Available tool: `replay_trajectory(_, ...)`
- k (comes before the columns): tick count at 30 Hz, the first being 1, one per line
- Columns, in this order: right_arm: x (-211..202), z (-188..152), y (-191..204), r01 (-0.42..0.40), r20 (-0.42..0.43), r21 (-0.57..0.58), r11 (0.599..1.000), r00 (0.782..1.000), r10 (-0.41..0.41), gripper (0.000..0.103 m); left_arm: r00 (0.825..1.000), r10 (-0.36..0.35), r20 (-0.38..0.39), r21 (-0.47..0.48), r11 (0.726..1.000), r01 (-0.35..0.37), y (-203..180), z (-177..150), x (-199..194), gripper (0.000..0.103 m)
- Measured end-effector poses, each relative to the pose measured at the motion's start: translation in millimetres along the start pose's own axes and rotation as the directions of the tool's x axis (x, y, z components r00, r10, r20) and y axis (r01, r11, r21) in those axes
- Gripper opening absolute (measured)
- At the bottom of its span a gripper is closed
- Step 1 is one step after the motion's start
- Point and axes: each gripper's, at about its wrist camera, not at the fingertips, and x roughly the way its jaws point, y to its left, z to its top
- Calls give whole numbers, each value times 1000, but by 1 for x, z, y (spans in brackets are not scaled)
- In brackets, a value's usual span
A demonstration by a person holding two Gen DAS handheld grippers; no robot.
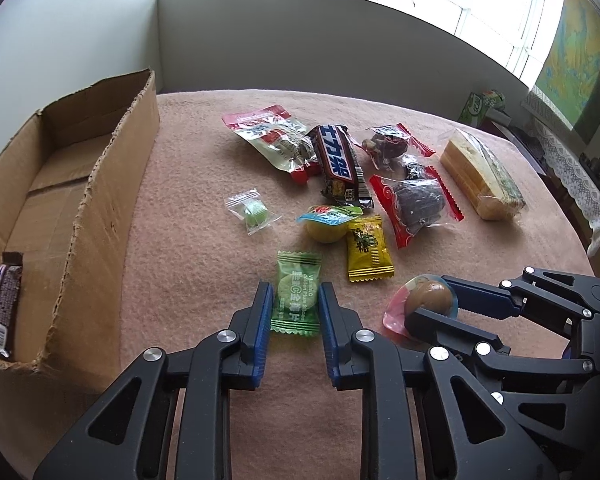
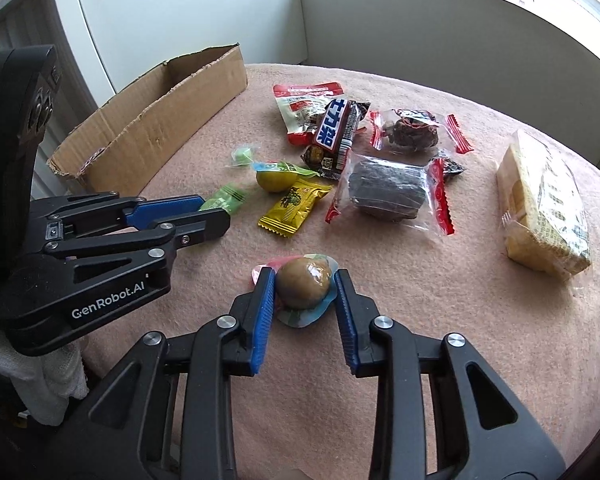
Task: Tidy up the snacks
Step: 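Drop the green packet and lollipop into the box with both grippers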
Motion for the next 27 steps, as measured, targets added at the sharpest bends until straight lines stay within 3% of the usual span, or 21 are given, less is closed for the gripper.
replay_trajectory(13, -42, 19, 2, 4, 93, 10, 1000, 996, -5, 31, 996, -21, 88, -30, 999, 24, 9, 3, -45, 21)
replay_trajectory(27, -38, 106, 49, -66, 178, -60, 996, 981, 75, 31, 977, 84, 198, -141, 988, -56, 76, 20, -93, 21)
